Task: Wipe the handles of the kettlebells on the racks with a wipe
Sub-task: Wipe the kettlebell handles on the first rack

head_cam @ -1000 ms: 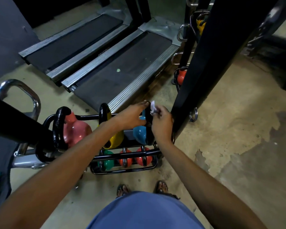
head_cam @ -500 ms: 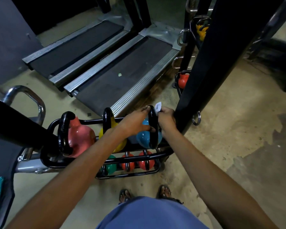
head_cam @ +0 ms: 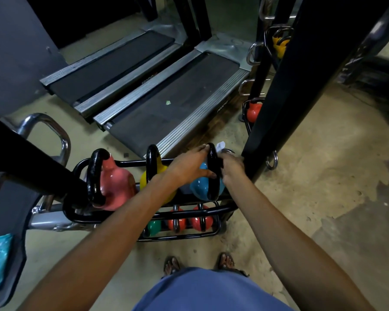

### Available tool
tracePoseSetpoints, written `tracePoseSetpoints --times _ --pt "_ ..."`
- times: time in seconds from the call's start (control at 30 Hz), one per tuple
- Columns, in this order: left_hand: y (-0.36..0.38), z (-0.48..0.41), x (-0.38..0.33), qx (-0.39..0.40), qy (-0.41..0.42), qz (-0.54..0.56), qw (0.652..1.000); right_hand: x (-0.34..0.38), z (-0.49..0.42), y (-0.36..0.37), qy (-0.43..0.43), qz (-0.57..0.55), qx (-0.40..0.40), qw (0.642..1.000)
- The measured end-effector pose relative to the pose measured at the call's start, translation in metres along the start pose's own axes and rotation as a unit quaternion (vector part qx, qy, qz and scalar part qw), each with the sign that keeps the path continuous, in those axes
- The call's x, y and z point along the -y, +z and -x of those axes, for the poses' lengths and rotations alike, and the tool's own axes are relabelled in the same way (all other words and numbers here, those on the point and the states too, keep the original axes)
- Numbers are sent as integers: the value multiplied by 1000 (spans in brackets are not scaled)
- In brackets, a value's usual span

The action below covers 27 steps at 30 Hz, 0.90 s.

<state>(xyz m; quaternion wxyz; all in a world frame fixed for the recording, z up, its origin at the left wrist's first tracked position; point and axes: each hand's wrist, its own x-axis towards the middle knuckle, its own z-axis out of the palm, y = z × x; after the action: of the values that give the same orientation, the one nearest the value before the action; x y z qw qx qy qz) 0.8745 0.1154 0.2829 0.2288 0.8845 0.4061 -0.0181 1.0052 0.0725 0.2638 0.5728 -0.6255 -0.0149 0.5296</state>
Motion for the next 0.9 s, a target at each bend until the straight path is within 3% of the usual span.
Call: tracePoseSetpoints --times 0.17,0.3,0.37,0.43,0.47,0.53,0.6,0.67,0.77,0.83,0.9 --pt "11 17 2 -75 32 -38 996 -58 59 -58 -227 204 17 952" --pt "10 21 -3 -67 55 -34 996 -67 73 -68 -332 222 14 917" --pt "3 16 -5 -56 52 -23 997 -63 69 -63 -409 270 9 872" --pt "-6 12 -7 -52 50 -24 997 -69 64 -64 -499 350 15 793" --pt "-9 11 -9 -49 51 -28 997 -75 61 -69 -559 395 31 728" --pt "-11 11 -12 -42 46 -33 997 -85 49 -87 -671 476 93 561" --pt "-9 11 -14 -31 35 -41 998 -85 31 -101 -710 553 149 409" --pt "-5 11 -17 -23 27 -61 998 -83 18 -101 -715 610 167 297" --pt "-7 9 -18 -27 17 -73 997 -78 15 -82 -698 665 164 209" --pt "-10 10 -18 -29 20 -80 996 -73 19 -76 -684 685 164 189" --pt "-10 12 -17 -26 22 -84 996 -68 23 -83 -693 675 166 193"
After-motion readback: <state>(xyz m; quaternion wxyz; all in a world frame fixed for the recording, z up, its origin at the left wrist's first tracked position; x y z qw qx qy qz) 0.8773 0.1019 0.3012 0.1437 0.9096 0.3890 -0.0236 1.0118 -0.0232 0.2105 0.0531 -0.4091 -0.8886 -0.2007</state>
